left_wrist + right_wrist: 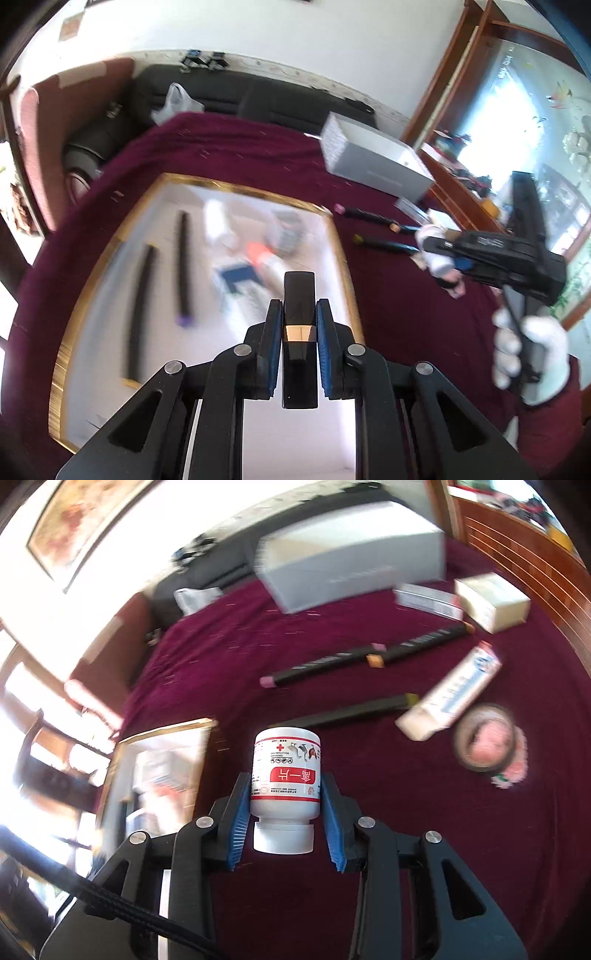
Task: Organize objects
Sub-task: 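Carry the cap and the red-labelled bottle over the white tray with both tools, then open both tools to drop the cap and bottle into the tray, then move both tools back toward the items left on the table, then grasp the gold-capped black marker with the left tool while the right tool nears the tape roll, then grasp the white-and-blue toothpaste box with the right tool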
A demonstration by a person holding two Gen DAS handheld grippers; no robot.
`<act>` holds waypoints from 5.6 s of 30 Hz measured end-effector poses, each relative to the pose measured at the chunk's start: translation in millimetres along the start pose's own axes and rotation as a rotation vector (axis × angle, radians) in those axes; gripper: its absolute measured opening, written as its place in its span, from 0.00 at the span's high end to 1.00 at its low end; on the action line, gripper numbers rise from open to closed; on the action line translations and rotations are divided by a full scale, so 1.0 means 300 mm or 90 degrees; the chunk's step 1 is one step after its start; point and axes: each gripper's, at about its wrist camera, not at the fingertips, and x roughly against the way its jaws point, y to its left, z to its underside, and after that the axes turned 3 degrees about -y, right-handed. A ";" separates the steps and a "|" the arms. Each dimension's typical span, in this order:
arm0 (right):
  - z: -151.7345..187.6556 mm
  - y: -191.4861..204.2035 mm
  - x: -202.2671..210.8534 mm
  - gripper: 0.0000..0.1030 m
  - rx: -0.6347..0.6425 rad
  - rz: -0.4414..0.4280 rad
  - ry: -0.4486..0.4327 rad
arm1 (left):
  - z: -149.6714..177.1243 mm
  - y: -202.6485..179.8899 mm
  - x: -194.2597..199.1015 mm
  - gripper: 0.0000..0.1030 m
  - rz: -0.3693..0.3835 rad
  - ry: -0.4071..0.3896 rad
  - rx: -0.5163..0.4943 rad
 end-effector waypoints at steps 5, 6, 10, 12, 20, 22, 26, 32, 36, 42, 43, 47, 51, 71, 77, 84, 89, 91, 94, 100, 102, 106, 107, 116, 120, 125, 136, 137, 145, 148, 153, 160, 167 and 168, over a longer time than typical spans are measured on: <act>0.023 0.190 -0.048 0.67 0.053 -0.064 0.030 | -0.089 0.107 -0.023 0.86 -0.063 -0.005 -0.011; 0.029 0.222 -0.063 0.67 0.061 -0.072 0.038 | -0.108 0.131 -0.037 0.86 -0.070 -0.002 -0.005; 0.062 0.345 -0.147 0.67 0.097 -0.099 0.072 | -0.160 0.209 -0.103 0.86 -0.093 0.012 0.005; 0.088 0.394 -0.187 0.67 0.108 -0.106 0.090 | -0.176 0.243 -0.148 0.86 -0.106 0.026 0.008; 0.180 0.490 -0.298 0.66 0.170 -0.081 0.140 | -0.207 0.356 -0.306 0.86 -0.118 0.091 0.038; 0.194 0.500 -0.312 0.66 0.186 -0.067 0.144 | -0.218 0.364 -0.334 0.86 -0.119 0.102 0.038; 0.216 0.499 -0.329 0.67 0.207 -0.045 0.152 | -0.220 0.373 -0.380 0.86 -0.127 0.117 0.030; 0.223 0.486 -0.326 0.67 0.209 -0.040 0.153 | -0.223 0.376 -0.398 0.86 -0.126 0.119 0.027; 0.234 0.484 -0.314 0.67 0.214 -0.037 0.150 | -0.232 0.375 -0.405 0.86 -0.126 0.111 0.031; 0.247 0.476 -0.300 0.67 0.211 -0.036 0.144 | -0.236 0.412 -0.375 0.79 -0.087 0.082 0.090; 0.250 0.476 -0.298 0.67 0.212 -0.036 0.143 | -0.238 0.417 -0.367 0.69 -0.077 0.076 0.101; 0.264 0.478 -0.287 0.67 0.220 -0.029 0.137 | -0.237 0.421 -0.330 0.51 -0.042 0.051 0.143; 0.269 0.487 -0.278 0.67 0.237 -0.013 0.126 | -0.219 0.408 -0.298 0.47 -0.056 0.032 0.152; 0.266 0.490 -0.219 0.50 0.234 -0.006 0.080 | -0.155 0.366 -0.117 0.38 -0.060 -0.034 0.200; 0.271 0.465 -0.155 0.41 0.244 0.017 0.041 | -0.131 0.290 -0.047 0.36 -0.070 -0.042 0.155; 0.270 0.382 -0.085 0.38 0.255 0.069 -0.005 | -0.107 0.183 -0.011 0.36 -0.050 -0.028 0.122; 0.243 0.211 -0.016 0.35 0.221 0.113 -0.034 | -0.108 0.054 -0.009 0.36 -0.021 -0.012 0.080; 0.219 0.104 0.016 0.35 0.172 0.117 -0.038 | -0.117 -0.014 -0.029 0.36 -0.003 0.000 0.060; 0.183 -0.063 0.072 0.35 0.089 0.122 -0.051 | -0.120 -0.125 -0.089 0.36 0.019 0.038 0.029; 0.120 -0.346 0.179 0.33 -0.034 0.128 -0.088 | -0.122 -0.395 -0.246 0.36 0.044 0.097 -0.078; 0.099 -0.416 0.200 0.32 -0.062 0.127 -0.103 | -0.130 -0.492 -0.308 0.36 0.038 0.095 -0.150; 0.055 -0.508 0.200 0.32 -0.107 0.102 -0.126 | -0.127 -0.632 -0.463 0.37 0.014 0.112 -0.283; 0.043 -0.530 0.196 0.32 -0.118 0.096 -0.132 | -0.123 -0.666 -0.508 0.37 0.002 0.112 -0.328; 0.001 -0.685 0.152 0.32 -0.199 0.037 -0.194 | -0.131 -0.754 -0.758 0.37 -0.024 0.145 -0.494; 0.005 -0.739 0.133 0.32 -0.232 0.025 -0.180 | -0.138 -0.728 -0.857 0.36 -0.016 0.206 -0.469; 0.003 -0.749 0.138 0.31 -0.232 0.022 -0.180 | -0.142 -0.699 -0.851 0.78 0.070 0.268 -0.359; 0.013 -0.744 0.109 0.31 -0.222 0.024 -0.159 | -0.035 -0.783 -0.769 0.78 0.061 0.225 -0.400; 0.012 -0.745 0.107 0.31 -0.221 0.024 -0.158 | -0.024 -0.792 -0.762 0.76 0.049 0.207 -0.402; 0.017 -0.741 0.103 0.31 -0.206 0.032 -0.156 | -0.019 -0.749 -0.721 0.89 0.061 0.203 -0.282; 0.020 -0.741 0.101 0.31 -0.203 0.038 -0.158 | -0.017 -0.714 -0.628 0.89 0.076 0.178 -0.255; 0.019 -0.730 0.095 0.31 -0.193 0.042 -0.157 | -0.024 -0.660 -0.472 0.89 0.112 0.133 -0.207; -0.094 -0.617 0.121 0.24 -0.160 0.046 -0.120 | -0.022 -0.584 -0.340 0.89 0.151 0.115 -0.154; -0.266 -0.558 -0.084 0.24 -0.153 0.146 -0.006 | -0.018 -0.484 -0.245 0.89 0.169 0.087 -0.115; -0.280 -0.554 -0.116 0.24 -0.154 0.166 0.008 | -0.018 -0.463 -0.235 0.89 0.166 0.084 -0.111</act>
